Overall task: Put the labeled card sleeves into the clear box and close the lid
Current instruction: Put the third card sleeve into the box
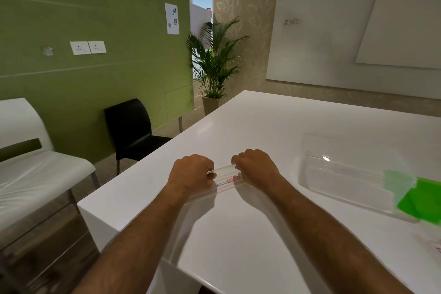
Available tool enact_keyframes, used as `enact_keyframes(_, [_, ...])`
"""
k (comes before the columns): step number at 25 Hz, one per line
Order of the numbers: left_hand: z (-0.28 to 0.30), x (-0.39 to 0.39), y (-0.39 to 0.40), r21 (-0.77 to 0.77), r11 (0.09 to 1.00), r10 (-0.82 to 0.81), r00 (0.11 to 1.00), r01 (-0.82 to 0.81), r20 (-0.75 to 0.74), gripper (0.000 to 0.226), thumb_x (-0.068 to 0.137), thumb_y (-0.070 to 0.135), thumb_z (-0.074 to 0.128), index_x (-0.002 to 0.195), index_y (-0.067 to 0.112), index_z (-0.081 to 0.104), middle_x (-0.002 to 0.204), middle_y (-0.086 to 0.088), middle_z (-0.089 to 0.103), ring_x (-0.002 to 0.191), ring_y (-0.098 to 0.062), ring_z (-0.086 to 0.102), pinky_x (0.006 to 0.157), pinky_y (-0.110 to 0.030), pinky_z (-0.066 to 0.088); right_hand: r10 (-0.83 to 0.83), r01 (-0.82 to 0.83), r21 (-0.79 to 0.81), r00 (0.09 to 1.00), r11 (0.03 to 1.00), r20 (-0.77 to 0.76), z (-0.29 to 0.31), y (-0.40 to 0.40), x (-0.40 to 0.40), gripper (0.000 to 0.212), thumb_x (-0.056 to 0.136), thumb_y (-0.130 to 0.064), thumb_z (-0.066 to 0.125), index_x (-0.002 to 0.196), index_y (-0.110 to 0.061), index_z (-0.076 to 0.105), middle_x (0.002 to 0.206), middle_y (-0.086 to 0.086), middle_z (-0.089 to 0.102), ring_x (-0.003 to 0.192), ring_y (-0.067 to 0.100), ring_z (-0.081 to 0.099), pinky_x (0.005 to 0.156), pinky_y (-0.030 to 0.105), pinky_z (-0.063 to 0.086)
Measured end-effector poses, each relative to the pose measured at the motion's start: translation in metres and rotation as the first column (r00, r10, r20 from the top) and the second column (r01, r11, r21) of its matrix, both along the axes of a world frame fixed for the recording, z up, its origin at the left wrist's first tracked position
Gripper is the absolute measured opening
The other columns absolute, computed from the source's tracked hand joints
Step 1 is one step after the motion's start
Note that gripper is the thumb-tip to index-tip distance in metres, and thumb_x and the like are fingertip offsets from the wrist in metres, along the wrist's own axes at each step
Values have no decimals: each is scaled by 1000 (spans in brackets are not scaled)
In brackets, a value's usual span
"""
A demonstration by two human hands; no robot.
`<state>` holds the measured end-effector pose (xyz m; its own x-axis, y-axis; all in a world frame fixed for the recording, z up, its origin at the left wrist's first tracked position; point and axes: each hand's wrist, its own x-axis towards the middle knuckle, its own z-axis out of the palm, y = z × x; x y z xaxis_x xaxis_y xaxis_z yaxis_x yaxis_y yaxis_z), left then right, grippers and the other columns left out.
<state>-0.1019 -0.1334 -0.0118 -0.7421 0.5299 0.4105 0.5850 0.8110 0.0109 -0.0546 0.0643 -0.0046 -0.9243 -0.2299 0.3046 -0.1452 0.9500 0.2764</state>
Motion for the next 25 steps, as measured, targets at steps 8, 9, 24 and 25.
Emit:
enact_keyframes(8, [10, 14, 13, 37, 995, -76, 960, 90, -270, 7, 81, 23, 68, 80, 18, 74, 80, 1, 70, 71, -24, 63, 51, -30, 50, 120, -100, 87, 955, 991, -271, 14, 13, 32, 14, 68, -10, 75, 66, -16, 63, 61, 0, 62, 55, 23, 54, 45, 31, 40])
enact_keyframes(9, [13, 16, 16, 31, 993, -102, 947, 117, -304, 5, 76, 18, 73, 72, 16, 72, 71, 0, 68, 63, -25, 61, 45, -29, 47, 145, -123, 88, 940, 988, -308, 15, 16, 34, 15, 67, -9, 76, 64, -15, 62, 59, 0, 61, 54, 23, 53, 44, 31, 39])
enact_keyframes(24, [17, 17, 37, 335, 887, -139, 875, 318, -463, 12, 84, 8, 71, 74, 10, 65, 71, -5, 61, 55, -28, 57, 35, -32, 43, -34, -212, -758, 955, 617, -295, 8, 64, 65, 113, 62, -51, 85, 151, -21, 22, 150, 2, 44, 125, 11, 51, 97, 23, 50])
enact_keyframes(25, [16, 18, 40, 393, 861, -133, 889, 322, -438, 11, 84, 9, 72, 76, 9, 65, 73, -5, 62, 55, -28, 57, 36, -33, 44, -23, -202, -780, 963, 592, -268, 8, 65, 65, 116, 61, -51, 86, 152, -26, 18, 150, 0, 44, 125, 5, 49, 95, 17, 49])
